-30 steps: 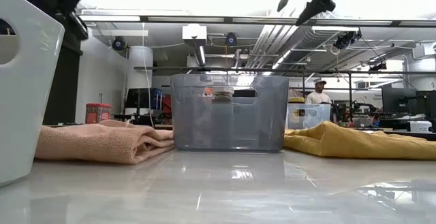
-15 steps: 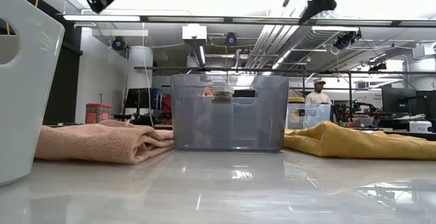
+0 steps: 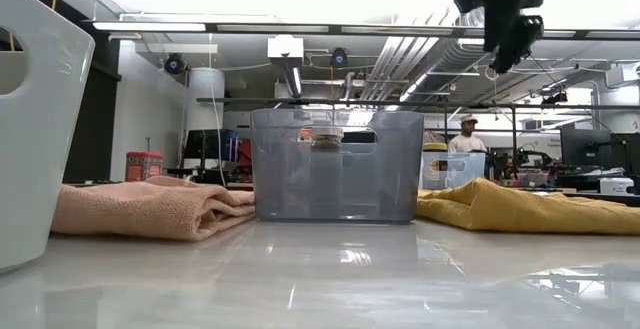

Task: Sort spices by type
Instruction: Put the yellow seasoning bottle into the transparent bin

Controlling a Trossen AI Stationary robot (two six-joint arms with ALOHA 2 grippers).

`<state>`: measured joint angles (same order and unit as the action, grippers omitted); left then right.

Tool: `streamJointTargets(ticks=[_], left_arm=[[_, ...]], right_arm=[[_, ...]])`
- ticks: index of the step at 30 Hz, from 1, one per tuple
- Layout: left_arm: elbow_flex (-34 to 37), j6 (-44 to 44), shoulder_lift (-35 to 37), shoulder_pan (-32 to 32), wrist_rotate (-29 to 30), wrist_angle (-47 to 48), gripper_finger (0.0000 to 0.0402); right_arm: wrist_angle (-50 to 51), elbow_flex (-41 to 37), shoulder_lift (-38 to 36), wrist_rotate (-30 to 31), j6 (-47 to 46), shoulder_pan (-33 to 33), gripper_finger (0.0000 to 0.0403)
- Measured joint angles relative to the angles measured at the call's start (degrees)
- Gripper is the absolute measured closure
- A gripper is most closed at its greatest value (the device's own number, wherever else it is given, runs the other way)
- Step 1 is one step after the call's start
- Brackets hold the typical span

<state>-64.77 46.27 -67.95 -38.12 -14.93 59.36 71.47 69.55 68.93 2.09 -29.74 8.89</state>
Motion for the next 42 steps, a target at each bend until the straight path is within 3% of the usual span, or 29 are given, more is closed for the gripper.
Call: streamJointTargets(ticks=[4, 8, 16, 31, 37, 42], left_arm=[[-1.5, 11.2, -3.2, -8.3, 0.2, 2.7, 0.0192], [-3.1, 18.1, -5.2, -15.8, 6.1, 3.1, 0.0192], [-3.2, 11.3, -9.8, -28.3, 6.8, 2.0, 0.0192], [-3.2, 7.9, -9.8, -23.0, 4.3, 0.2, 0.0184], [-1.9, 8.6, -11.0, -21.4, 0.0, -0.2, 0.0127], [-0.4, 10.4, -12.0, -21.4, 0.6, 0.8, 0.0062]], right_arm=[[-8.8, -6.6, -2.8, 0.0, -3.7, -4.9, 0.0050], [-16.3, -9.6, -3.7, -0.5, -7.1, -9.1, 0.0050], [-20.7, -9.6, -3.7, -0.9, -12.1, -15.1, 0.0050], [-23.3, -9.6, -3.7, 3.8, -16.3, -17.7, 0.0050], [-23.3, -9.6, -3.7, 4.8, -14.9, -17.7, 0.0050], [-23.3, -9.6, -3.7, 4.8, -14.5, -17.7, 0.0050]])
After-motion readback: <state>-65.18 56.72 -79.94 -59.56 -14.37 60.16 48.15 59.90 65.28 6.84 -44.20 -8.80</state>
